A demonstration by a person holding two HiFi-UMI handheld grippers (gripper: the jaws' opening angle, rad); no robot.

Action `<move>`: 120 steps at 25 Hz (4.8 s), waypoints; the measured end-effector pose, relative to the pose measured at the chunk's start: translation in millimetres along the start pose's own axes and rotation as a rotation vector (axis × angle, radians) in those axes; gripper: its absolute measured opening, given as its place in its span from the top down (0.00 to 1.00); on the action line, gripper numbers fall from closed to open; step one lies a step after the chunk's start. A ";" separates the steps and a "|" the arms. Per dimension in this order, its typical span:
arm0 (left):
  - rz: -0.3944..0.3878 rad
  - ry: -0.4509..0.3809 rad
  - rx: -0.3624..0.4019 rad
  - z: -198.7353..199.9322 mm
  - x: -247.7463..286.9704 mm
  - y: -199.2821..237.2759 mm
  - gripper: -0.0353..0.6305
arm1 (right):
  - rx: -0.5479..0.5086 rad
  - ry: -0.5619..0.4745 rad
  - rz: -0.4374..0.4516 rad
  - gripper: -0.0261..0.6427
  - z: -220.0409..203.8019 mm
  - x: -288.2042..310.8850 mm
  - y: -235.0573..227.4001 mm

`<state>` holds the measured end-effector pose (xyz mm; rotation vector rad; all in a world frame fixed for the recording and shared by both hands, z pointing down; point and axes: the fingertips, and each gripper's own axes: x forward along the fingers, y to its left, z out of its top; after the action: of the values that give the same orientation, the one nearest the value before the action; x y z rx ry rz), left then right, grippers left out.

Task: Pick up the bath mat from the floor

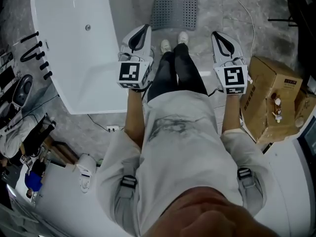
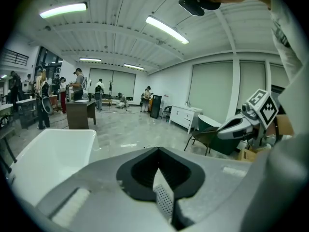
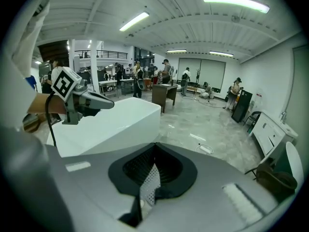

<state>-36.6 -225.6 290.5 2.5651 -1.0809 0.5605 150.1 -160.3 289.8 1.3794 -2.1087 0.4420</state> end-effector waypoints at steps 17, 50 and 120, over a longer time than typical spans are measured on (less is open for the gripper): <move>0.004 0.104 -0.056 -89.5 76.3 -4.1 0.94 | -0.009 0.116 0.072 0.96 -81.2 75.2 -25.5; -0.010 0.387 -0.101 -369.9 201.0 68.4 0.94 | 0.212 0.395 0.094 0.88 -331.4 277.7 4.3; -0.035 0.829 -0.177 -829.7 359.6 171.3 0.36 | 0.569 0.662 -0.009 0.25 -753.9 523.0 -18.0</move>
<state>-126.6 -216.2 1206.4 1.8717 -0.7289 1.2892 222.4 -123.5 1204.0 1.2754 -1.4752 1.3627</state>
